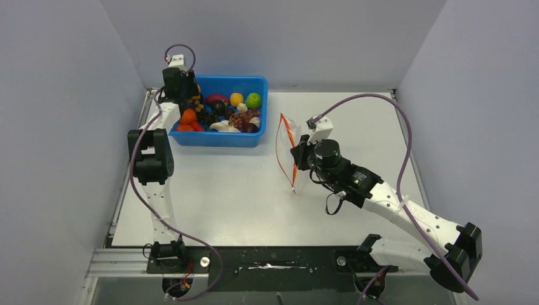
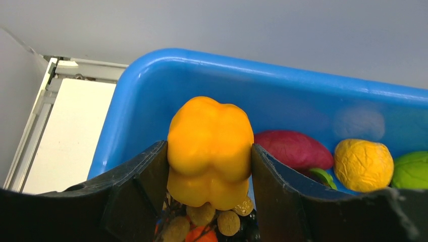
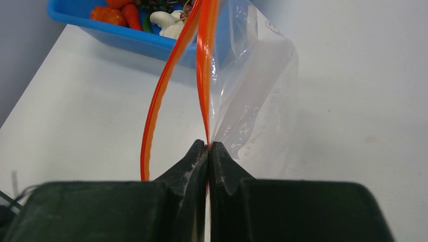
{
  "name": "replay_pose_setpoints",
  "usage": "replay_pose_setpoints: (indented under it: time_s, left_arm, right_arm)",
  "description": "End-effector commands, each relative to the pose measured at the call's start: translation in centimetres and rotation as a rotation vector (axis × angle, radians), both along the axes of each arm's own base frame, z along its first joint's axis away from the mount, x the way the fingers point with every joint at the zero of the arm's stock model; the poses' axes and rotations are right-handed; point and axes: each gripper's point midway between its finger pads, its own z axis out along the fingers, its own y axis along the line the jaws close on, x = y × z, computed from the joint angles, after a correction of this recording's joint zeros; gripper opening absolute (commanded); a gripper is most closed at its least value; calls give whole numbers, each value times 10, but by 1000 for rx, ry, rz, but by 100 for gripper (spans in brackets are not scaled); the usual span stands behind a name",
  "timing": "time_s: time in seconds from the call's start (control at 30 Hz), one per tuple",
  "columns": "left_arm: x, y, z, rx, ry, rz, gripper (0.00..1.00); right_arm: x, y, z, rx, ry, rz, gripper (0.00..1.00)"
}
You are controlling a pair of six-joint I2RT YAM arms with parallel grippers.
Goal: Place the food in the zip-top bag and seal the zipper
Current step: Pick up the fake vegetable from the bin, then place the fake vegetable in the zipper food storage bag.
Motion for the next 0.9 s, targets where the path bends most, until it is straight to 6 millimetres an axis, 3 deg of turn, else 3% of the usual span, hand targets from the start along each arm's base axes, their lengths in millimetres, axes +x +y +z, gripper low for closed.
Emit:
replay_pose_setpoints:
  time_s: [0.0,0.37,0.5,0.67,0.87]
  left_arm:
    - [-16,-5,81,-3,-140,13,26]
    - [-68,-33,148,-58,-218,-7,22]
    - [-101,-59,176,-149,-233,-61,22]
    - [-154,-111,205,-328,-289,-216,21]
    - [-205,-145,224,-449,-304,-342,21]
  right_arm:
    - [5,-9,15,74,-32,-74,0]
    - [12,-29,6,38,-30,-197,0]
    - [15,-29,7,41,-36,-200,0]
    - [17,-26,12,53,-52,-187,0]
    - [18,-23,17,72,-60,-181,0]
